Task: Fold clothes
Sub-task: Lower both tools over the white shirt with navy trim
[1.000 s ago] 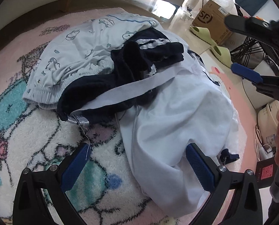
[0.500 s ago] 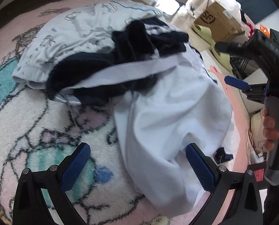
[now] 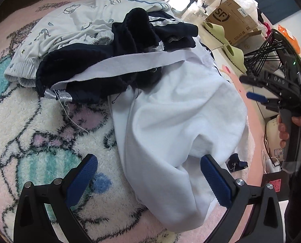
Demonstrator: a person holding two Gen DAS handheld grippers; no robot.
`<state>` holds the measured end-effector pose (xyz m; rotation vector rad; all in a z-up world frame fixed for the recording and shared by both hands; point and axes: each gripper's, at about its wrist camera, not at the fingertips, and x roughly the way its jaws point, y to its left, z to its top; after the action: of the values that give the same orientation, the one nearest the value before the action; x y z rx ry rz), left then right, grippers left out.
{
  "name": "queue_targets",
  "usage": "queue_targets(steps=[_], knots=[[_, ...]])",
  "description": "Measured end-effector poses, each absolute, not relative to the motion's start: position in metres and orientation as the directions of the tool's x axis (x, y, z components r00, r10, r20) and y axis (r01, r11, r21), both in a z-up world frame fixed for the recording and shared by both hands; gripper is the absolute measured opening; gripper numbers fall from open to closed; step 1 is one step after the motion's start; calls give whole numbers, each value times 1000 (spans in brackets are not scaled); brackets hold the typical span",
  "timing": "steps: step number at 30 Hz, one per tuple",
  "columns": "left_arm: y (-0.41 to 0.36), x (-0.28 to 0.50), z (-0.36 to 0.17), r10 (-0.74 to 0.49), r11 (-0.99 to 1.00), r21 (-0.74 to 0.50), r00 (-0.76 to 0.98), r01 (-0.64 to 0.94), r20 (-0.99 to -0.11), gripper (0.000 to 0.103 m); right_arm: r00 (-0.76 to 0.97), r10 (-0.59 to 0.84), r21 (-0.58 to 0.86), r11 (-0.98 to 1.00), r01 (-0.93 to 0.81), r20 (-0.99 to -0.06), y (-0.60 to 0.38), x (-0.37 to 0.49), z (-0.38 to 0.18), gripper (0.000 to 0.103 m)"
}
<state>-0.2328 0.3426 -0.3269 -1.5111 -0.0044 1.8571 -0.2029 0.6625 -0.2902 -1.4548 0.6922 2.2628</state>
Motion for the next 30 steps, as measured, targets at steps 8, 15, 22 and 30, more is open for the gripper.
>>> queue_targets(steps=[8,15,22,30], knots=[[345,-230,-325,502,-733,-387,-60,-559,-863,103,-352,34,197,-777,-598,-936,687,-180,-319,73],[352,-232,-325,502,-736,-388,-63,-555,-862,103,-321,28,184,-770,-610,-947,687,-180,-336,73],[351,-236,-325,509,-750,-399,-74,-529,-858,87,-335,59,191,-724,-662,-940,697,-169,-339,73],[350,-237,-323,535,-741,-434,-60,-513,-843,63,-351,-15,249,-735,-630,-936,702,-164,-347,74]])
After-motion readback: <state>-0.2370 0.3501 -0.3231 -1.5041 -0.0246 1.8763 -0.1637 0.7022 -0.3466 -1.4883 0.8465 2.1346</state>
